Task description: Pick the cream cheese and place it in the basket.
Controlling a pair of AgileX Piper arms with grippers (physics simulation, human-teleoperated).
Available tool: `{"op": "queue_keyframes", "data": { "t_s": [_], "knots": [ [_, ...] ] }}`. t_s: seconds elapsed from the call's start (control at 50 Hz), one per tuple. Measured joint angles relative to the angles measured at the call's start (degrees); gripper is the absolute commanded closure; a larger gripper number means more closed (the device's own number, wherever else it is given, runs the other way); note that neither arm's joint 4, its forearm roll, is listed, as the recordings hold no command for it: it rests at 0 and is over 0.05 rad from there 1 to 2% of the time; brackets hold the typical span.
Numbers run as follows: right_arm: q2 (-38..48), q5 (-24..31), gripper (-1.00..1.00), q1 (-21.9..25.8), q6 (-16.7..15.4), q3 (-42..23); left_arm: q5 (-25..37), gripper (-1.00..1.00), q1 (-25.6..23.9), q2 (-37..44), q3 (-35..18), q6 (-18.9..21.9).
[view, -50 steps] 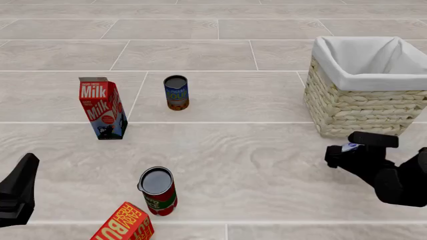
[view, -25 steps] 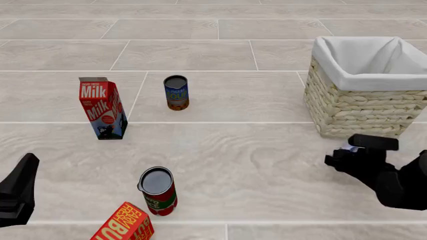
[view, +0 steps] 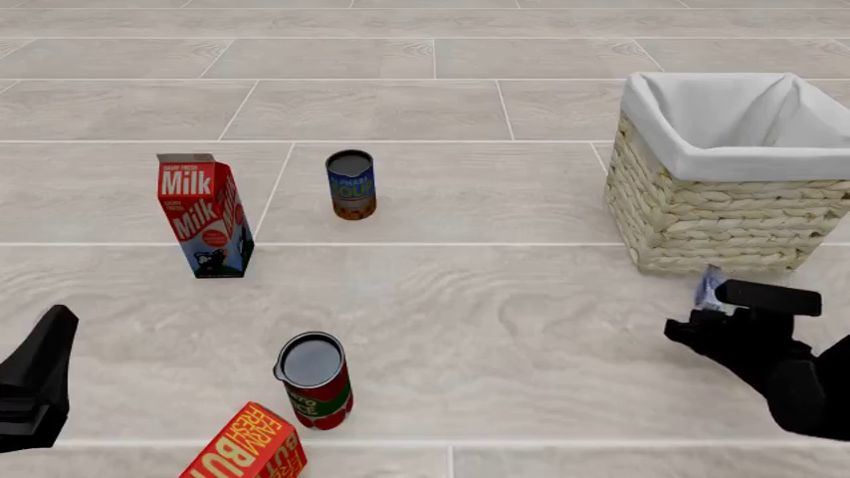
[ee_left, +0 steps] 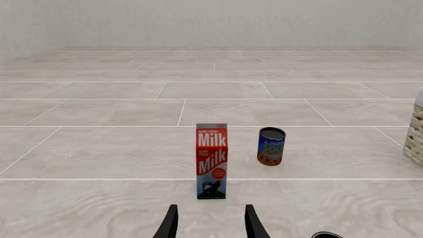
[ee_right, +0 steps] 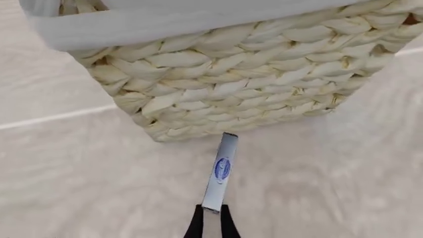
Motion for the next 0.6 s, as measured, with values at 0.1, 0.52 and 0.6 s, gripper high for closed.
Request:
{"op": "queue_keyframes", "data": {
  "t_s": [0.1,0.52,0.6],
  "knots": [
    [-0.8,-1.3,1.0,-1.0,-0.4,1.7,0.0,-1.0,0.0,0.0,0.0,0.0],
    [-8.8,-3.4,1.0,-4.8,-3.0,9.5,0.0,-1.0,0.0,0.0,0.0,0.0],
    [-13.3,-1.7,1.0,-5.0,-3.7,11.0,0.0,-1.0,0.0,0.0,0.0,0.0]
  ]
}}
